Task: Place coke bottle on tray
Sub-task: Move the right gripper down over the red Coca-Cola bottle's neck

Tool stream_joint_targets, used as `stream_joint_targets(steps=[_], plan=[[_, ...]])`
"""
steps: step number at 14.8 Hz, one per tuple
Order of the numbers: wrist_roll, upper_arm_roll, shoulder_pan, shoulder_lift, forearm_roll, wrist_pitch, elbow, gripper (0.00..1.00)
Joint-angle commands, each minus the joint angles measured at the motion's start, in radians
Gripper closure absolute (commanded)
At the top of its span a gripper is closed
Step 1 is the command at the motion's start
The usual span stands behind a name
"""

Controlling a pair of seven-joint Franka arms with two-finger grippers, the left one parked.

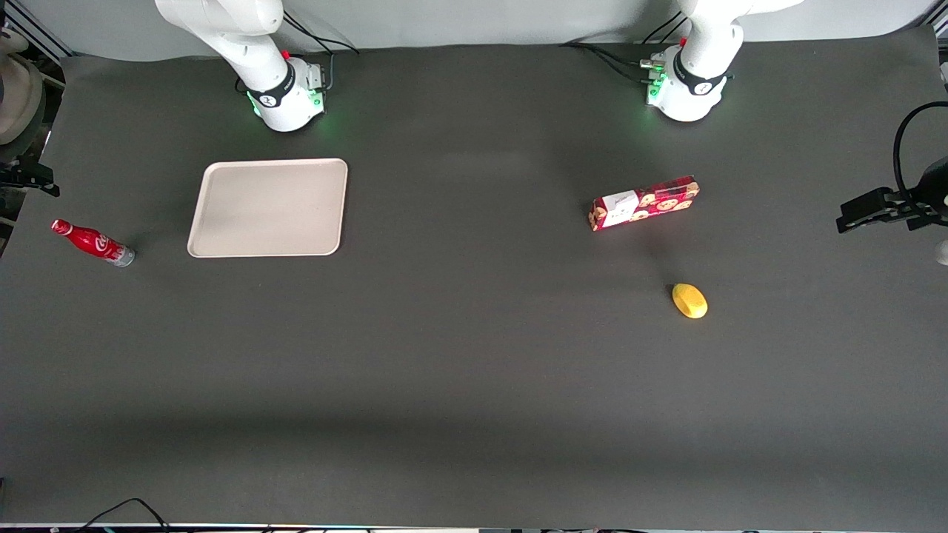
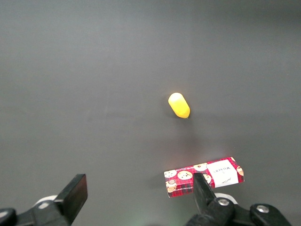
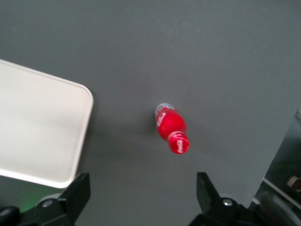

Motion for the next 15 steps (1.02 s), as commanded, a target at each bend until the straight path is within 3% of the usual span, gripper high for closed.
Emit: stream_joint_targets(steps=[1, 7, 12, 15], plan=[[-0.098, -0.048, -0.001, 0.073, -0.016, 0.119, -0.026, 0.0], [-0.163, -0.103, -0.009, 0.18, 0.012, 0.329, -0.069, 0.0], [-0.259, -0.104, -0.01, 0.249, 0.177, 0.333, -0.063, 0.0], [-0.281, -0.104, -0.012, 0.274, 0.21, 0.356, -0.063, 0.0]])
